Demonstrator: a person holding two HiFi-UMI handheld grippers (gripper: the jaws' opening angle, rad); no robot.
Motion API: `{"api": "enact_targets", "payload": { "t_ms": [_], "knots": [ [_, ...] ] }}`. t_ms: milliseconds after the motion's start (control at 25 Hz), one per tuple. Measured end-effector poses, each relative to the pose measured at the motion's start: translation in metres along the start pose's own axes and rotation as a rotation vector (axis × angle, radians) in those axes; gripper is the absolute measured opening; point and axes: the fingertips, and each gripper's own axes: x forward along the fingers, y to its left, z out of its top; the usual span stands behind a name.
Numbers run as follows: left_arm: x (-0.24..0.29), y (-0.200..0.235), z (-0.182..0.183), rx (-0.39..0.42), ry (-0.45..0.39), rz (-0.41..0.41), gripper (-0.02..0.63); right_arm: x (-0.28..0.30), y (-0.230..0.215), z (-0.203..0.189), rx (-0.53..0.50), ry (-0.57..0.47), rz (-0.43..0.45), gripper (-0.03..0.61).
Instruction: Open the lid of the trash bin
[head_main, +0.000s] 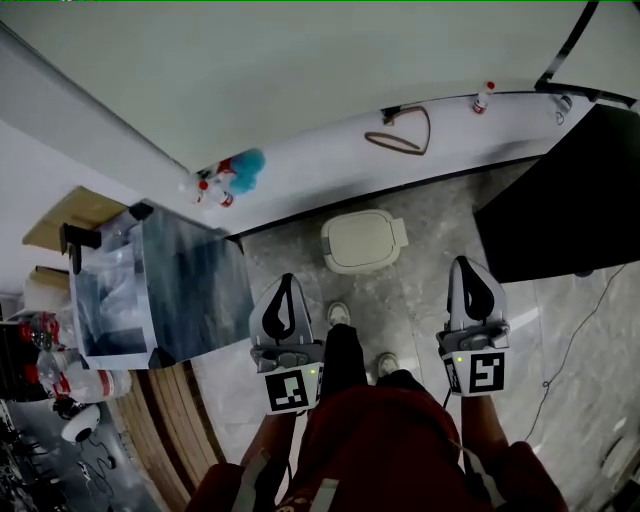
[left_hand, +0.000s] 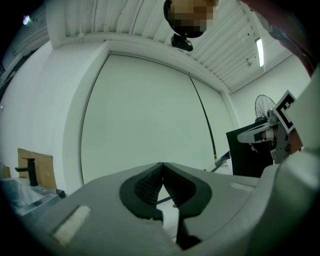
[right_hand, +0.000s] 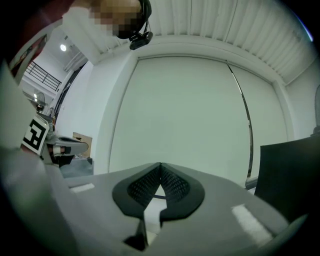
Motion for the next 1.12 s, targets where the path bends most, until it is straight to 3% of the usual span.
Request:
{"api": "enact_targets", "payload": {
  "t_ms": [640, 1120],
  "knots": [
    [0.099, 0.028, -0.088, -0.046, 0.119, -0.261, 0.005, 0.079, 0.025, -0.044, 0.005, 0.138, -0.152, 0.0],
    [0.117, 0.001, -0.185, -0.031, 0.238, -0.417, 0.005, 0.085, 0.033, -0.127, 0.07, 0.246, -0.254, 0.0]
  ]
}}
